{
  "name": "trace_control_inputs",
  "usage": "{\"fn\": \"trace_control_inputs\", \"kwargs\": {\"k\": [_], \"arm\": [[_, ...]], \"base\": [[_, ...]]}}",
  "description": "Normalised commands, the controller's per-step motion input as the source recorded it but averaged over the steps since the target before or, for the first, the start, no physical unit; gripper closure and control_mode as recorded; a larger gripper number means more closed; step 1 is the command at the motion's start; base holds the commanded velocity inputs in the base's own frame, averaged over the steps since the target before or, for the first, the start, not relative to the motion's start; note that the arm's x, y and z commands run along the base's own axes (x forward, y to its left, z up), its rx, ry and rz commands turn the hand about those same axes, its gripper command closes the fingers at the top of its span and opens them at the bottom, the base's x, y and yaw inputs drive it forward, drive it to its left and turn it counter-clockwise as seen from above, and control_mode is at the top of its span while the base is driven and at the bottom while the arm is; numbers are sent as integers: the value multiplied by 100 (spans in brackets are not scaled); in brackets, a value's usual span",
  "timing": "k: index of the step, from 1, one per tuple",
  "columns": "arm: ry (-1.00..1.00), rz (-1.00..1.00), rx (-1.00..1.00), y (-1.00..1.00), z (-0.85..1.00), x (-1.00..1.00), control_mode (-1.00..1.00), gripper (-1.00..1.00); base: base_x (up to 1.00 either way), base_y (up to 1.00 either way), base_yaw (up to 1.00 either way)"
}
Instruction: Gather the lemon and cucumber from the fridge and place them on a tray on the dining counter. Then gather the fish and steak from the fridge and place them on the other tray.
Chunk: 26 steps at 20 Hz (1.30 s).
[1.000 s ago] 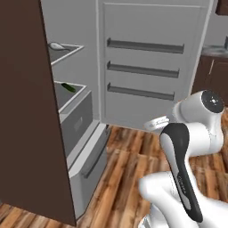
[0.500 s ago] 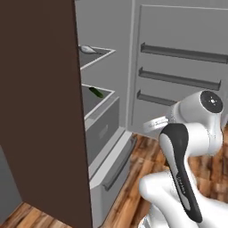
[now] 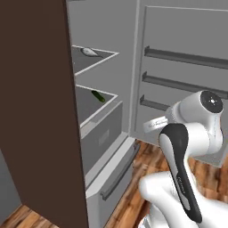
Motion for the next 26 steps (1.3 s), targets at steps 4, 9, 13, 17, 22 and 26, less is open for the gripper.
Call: {"fn": "trace_control_inputs", "kwargs": {"k": [4, 9, 13, 17, 22, 26], "arm": [[0, 0, 0, 0, 0, 0, 100, -100], [0, 0, 0, 0, 0, 0, 100, -100], [0, 0, 0, 0, 0, 0, 100, -100], [0, 0, 0, 0, 0, 0, 100, -100], [0, 0, 0, 0, 0, 0, 100, -100], [0, 0, 0, 0, 0, 0, 100, -100]], "base": [[37, -21, 21], [53, -5, 27], [61, -1, 34], [52, -15, 31], [51, -19, 30], [45, -14, 30]]}}
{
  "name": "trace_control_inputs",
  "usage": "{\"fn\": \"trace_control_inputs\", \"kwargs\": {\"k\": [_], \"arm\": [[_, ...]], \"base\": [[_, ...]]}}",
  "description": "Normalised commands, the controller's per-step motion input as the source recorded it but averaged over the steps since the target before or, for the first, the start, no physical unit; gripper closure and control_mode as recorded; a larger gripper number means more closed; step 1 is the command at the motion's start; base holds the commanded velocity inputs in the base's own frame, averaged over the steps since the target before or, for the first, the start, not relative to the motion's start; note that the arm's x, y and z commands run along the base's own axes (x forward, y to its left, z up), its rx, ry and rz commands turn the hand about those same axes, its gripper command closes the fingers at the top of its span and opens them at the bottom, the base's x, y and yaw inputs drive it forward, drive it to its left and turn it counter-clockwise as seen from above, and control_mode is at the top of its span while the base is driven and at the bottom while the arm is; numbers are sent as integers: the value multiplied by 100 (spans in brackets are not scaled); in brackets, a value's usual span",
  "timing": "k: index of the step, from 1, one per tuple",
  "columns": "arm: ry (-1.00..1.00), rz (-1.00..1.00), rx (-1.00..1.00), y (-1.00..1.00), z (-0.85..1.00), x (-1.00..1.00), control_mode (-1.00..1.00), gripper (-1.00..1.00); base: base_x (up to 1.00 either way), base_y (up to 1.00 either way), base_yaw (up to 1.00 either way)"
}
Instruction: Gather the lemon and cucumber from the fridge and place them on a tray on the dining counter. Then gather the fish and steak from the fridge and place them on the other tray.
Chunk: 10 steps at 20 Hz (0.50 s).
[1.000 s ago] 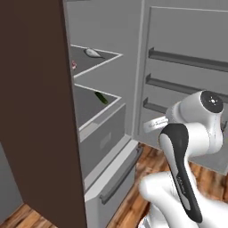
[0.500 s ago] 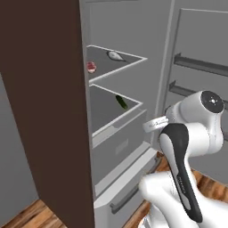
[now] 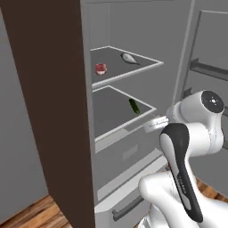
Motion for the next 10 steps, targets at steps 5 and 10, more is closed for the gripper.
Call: {"fn": "trace_control_inputs", "kwargs": {"k": [5, 10], "arm": [[0, 0, 0, 0, 0, 0, 100, -100], [0, 0, 0, 0, 0, 0, 100, -100]], "base": [[37, -15, 29], [36, -17, 26]]}}
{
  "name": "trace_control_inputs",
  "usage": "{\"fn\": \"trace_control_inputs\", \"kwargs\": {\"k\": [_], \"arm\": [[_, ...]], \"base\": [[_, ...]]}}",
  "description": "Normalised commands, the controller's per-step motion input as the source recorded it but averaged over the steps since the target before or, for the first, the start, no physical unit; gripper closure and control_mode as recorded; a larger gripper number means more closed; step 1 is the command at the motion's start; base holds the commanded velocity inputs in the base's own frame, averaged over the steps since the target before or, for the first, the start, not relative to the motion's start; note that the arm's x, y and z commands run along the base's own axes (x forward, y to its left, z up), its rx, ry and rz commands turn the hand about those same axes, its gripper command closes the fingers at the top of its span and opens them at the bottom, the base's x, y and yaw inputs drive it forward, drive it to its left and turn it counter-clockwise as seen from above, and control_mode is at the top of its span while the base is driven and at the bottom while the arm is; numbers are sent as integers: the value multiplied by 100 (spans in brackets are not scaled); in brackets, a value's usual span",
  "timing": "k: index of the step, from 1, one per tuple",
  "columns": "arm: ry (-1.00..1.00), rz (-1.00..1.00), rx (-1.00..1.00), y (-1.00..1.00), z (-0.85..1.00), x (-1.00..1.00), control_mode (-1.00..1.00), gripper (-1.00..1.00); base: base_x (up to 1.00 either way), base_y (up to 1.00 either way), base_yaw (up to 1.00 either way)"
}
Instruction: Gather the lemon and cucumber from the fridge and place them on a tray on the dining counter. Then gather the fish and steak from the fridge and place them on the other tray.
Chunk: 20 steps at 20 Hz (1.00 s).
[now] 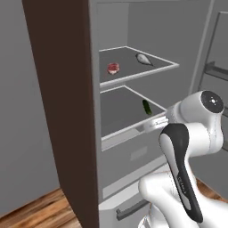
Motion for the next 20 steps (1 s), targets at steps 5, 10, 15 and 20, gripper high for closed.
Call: {"fn": "trace_control_inputs", "kwargs": {"k": [5, 10, 15, 20], "arm": [[0, 0, 0, 0, 0, 0, 100, -100], [0, 0, 0, 0, 0, 0, 100, -100], [0, 0, 0, 0, 0, 0, 100, -100], [0, 0, 0, 0, 0, 0, 100, -100]], "base": [[42, -16, 22], [40, -21, 21], [41, -24, 19], [44, -31, 13]]}}
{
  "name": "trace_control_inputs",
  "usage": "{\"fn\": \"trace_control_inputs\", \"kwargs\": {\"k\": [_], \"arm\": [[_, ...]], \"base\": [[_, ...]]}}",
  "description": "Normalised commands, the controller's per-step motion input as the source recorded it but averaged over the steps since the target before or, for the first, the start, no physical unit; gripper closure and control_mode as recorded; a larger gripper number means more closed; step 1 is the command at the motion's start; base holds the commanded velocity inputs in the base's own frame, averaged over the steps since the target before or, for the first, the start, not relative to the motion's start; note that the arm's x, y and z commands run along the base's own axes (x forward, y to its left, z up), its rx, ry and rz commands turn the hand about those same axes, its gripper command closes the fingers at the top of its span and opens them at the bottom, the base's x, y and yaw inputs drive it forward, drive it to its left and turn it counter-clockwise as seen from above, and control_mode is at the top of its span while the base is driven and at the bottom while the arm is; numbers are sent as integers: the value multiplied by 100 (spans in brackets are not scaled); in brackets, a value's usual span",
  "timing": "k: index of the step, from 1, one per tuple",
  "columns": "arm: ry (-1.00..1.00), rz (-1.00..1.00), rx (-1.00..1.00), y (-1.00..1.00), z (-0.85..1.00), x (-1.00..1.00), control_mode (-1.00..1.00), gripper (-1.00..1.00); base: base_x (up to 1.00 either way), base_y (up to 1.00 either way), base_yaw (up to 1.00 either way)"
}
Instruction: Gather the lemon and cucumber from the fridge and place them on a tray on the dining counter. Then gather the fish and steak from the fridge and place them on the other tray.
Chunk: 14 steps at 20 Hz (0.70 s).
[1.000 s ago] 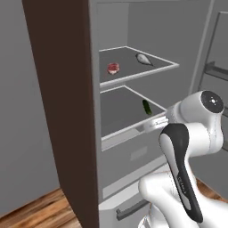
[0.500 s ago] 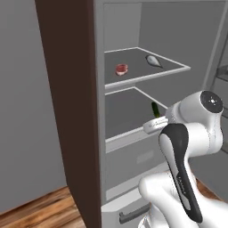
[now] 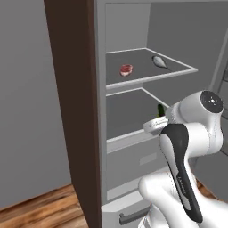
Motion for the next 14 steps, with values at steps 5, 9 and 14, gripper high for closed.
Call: {"fn": "trace_control_inputs", "kwargs": {"k": [5, 9, 14], "arm": [[0, 1, 0, -10, 0, 4, -100, -100], [0, 1, 0, -51, 0, 8, -100, -100], [2, -14, 0, -43, 0, 25, -100, -100]], "base": [[31, -26, 8], [0, 0, 0], [0, 0, 0]]}}
